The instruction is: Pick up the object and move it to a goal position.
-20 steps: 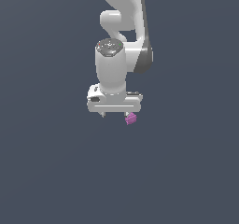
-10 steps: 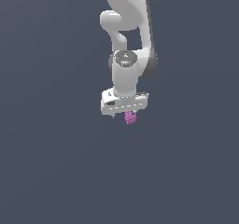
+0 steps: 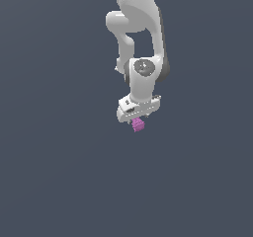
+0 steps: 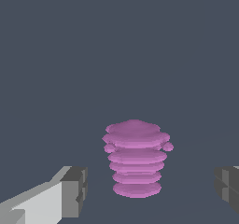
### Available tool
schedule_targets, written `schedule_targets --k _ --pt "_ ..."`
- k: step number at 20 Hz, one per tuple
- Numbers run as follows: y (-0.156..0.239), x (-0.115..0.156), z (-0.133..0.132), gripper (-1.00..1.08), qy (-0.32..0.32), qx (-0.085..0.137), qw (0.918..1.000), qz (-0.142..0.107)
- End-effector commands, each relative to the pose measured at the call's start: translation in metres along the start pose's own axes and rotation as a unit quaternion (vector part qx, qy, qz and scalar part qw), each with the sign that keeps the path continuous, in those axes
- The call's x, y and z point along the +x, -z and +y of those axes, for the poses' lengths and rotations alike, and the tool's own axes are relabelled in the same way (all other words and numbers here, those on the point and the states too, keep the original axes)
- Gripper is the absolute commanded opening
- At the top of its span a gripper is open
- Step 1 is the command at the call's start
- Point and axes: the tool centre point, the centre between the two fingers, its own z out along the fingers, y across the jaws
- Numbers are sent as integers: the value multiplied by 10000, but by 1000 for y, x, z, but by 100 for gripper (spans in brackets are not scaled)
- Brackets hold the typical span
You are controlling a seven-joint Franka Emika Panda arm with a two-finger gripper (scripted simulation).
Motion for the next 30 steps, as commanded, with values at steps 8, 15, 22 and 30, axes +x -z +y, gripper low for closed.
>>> schedule_targets --k 8,15,22,30 --pt "-11 -2 -3 100 71 2 10000 -8" --pt "-43 -3 -4 100 94 2 10000 -8" --pt "-53 -3 -4 -100 97 1 10000 -8" --pt "-53 -3 -4 -100 97 1 10000 -8"
